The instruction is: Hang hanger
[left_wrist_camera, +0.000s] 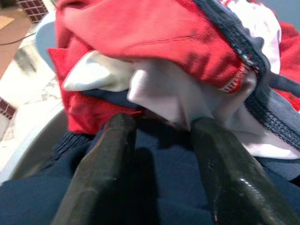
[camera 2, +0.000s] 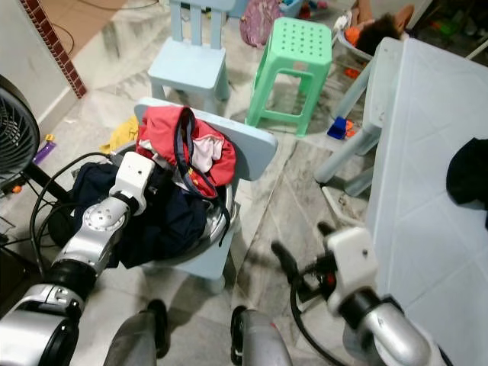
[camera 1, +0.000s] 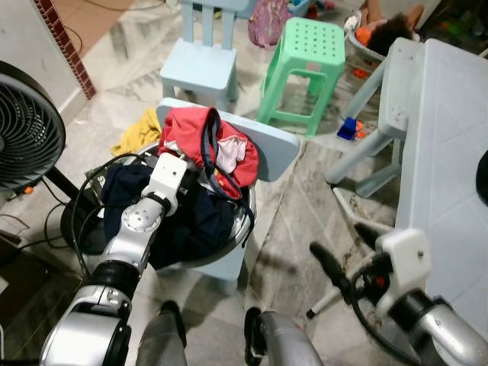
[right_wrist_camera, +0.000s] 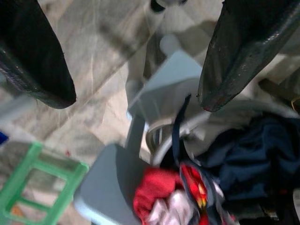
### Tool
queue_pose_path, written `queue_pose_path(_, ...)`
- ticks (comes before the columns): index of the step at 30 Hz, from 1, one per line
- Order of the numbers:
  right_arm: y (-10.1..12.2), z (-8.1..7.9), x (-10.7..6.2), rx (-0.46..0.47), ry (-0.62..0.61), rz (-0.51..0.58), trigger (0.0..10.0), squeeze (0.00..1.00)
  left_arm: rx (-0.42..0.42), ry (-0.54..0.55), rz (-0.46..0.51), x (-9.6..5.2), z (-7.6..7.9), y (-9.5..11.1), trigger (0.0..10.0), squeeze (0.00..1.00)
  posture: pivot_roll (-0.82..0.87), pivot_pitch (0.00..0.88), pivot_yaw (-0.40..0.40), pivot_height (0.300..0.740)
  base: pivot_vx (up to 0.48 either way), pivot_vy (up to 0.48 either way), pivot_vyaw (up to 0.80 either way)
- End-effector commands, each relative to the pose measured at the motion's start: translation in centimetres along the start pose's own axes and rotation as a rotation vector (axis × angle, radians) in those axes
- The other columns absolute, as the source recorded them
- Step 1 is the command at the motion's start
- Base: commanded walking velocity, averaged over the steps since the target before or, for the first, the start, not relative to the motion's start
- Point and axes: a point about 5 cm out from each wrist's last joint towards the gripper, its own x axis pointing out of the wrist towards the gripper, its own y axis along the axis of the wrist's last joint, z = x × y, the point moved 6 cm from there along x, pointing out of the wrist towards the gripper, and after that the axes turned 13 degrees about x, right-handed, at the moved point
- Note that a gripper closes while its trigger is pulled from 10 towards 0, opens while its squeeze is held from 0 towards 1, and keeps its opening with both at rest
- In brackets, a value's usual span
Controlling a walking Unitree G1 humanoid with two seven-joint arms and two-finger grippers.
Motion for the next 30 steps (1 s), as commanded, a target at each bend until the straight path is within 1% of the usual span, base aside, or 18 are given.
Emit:
queue_pose_path(1,0.7,0.1,-0.4,-0.018,-0.004,0.011,10.0,0.00,0.011,0.003,0.001,0.1,0.3,-0.3,0.0,0.00,-0.26,0.286,-0.128,0.740,0.000,0.000,0.00)
queue_pose_path(7,0.8,0.2,-0.4,-0.016,-0.007,0.004,10.0,0.00,0.016,0.040,0.022,0.5,-0.6,0.3,0.0,0.00,-0.25,0.284,-0.128,0.740,0.000,0.000,0.00)
queue_pose_path(12,0.8,0.1,-0.1,-0.020,-0.004,0.007,10.0,0.00,0.023,0.037,0.046,0.8,-0.8,1.0,0.0,0.00,-0.25,0.282,-0.130,0.740,0.000,0.000,0.00)
queue_pose_path(14,0.9,0.2,0.1,-0.035,-0.006,0.011,10.0,0.00,0.023,0.033,0.067,1.1,-0.7,1.6,0.0,0.00,-0.25,0.278,-0.130,0.740,0.000,0.000,0.00)
queue_pose_path(16,1.1,0.6,0.2,-0.047,-0.025,0.017,10.0,0.00,0.052,0.006,0.092,1.2,-0.2,2.2,0.0,0.00,-0.25,0.274,-0.131,0.740,0.000,0.000,0.00)
queue_pose_path(24,1.3,1.0,0.7,-0.062,-0.042,0.029,10.0,0.00,0.071,-0.017,0.134,1.6,0.8,3.4,0.0,0.00,-0.25,0.267,-0.131,0.740,0.000,0.000,0.00)
queue_pose_path(26,1.4,1.0,0.8,-0.068,-0.042,0.034,10.0,0.00,0.078,0.007,0.156,1.6,0.7,3.8,0.0,0.00,-0.25,0.264,-0.130,0.740,0.000,0.000,0.00)
queue_pose_path(28,1.5,1.2,1.0,-0.073,-0.048,0.040,10.0,0.00,0.051,0.066,0.184,1.5,0.2,4.5,0.0,0.00,-0.24,0.258,-0.130,0.740,0.000,0.000,0.00)
queue_pose_path(29,1.5,1.2,1.0,-0.073,-0.048,0.040,10.0,0.00,0.051,0.066,0.184,1.5,0.2,4.5,0.0,0.00,-0.24,0.258,-0.130,0.740,0.000,0.000,0.00)
queue_pose_path(30,1.5,1.3,1.0,-0.074,-0.050,0.041,10.0,0.00,0.042,0.090,0.189,1.5,0.0,4.6,0.0,0.00,-0.24,0.258,-0.130,0.740,0.000,0.000,0.00)
